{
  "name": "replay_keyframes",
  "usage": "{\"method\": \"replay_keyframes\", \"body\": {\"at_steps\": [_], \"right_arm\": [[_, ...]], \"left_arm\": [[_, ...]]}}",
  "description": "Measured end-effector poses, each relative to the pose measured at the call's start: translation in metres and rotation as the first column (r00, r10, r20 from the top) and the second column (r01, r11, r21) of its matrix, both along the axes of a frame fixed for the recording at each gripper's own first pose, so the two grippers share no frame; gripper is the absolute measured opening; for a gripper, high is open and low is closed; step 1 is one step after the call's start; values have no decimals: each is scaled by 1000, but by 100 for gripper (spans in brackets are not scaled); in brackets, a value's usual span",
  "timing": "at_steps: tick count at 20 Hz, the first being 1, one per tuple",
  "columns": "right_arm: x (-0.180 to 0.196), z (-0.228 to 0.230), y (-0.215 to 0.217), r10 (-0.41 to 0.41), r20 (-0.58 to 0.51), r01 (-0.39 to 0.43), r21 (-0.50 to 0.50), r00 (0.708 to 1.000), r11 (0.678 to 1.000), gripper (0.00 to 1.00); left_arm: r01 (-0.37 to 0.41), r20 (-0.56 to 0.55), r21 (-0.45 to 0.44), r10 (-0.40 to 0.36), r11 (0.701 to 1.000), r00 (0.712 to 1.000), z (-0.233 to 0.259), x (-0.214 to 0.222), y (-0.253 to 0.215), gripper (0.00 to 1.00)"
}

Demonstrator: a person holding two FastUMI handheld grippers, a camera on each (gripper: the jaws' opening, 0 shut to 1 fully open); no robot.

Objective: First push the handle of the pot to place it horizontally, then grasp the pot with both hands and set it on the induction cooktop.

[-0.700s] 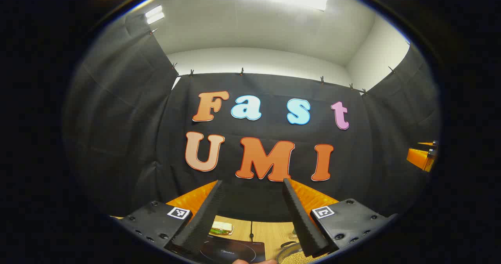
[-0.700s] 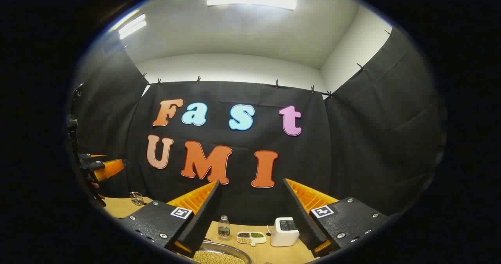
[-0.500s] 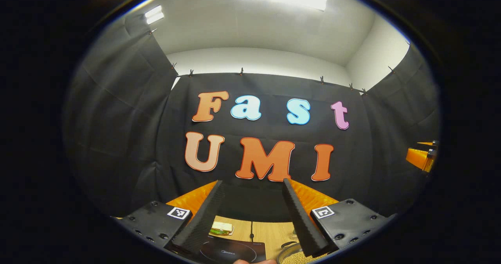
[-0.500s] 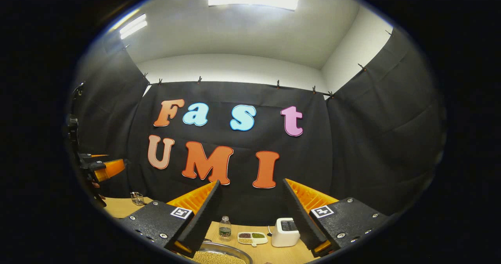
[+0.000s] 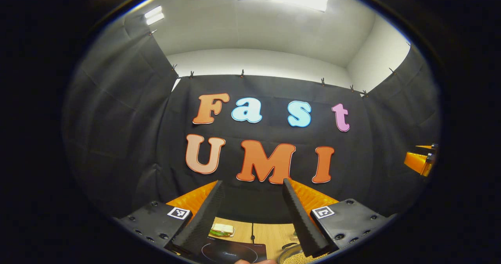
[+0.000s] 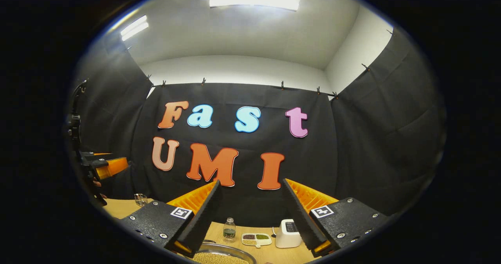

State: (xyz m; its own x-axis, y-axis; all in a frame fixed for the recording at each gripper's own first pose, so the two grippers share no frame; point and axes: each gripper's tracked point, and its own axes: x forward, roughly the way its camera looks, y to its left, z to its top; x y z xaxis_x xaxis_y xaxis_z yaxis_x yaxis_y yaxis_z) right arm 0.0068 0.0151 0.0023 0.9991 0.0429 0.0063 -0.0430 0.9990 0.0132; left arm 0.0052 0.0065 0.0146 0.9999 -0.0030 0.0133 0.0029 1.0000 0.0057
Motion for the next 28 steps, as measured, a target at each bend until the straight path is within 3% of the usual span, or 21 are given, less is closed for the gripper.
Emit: {"method": "replay_keyframes", "body": {"at_steps": [13,20,28], "right_arm": [[2,-13,5,20,-28,-20,6,999,1000,95],[2,-27,8,37,-35,-37,22,999,999,95],[-6,-88,2,38,-175,-28,59,984,998,95]], "left_arm": [[-28,-44,-58,26,998,999,-4,0,20,97],[-39,-18,-35,38,999,999,1,-1,25,98],[-56,27,43,55,998,998,1,-4,20,98]]}}
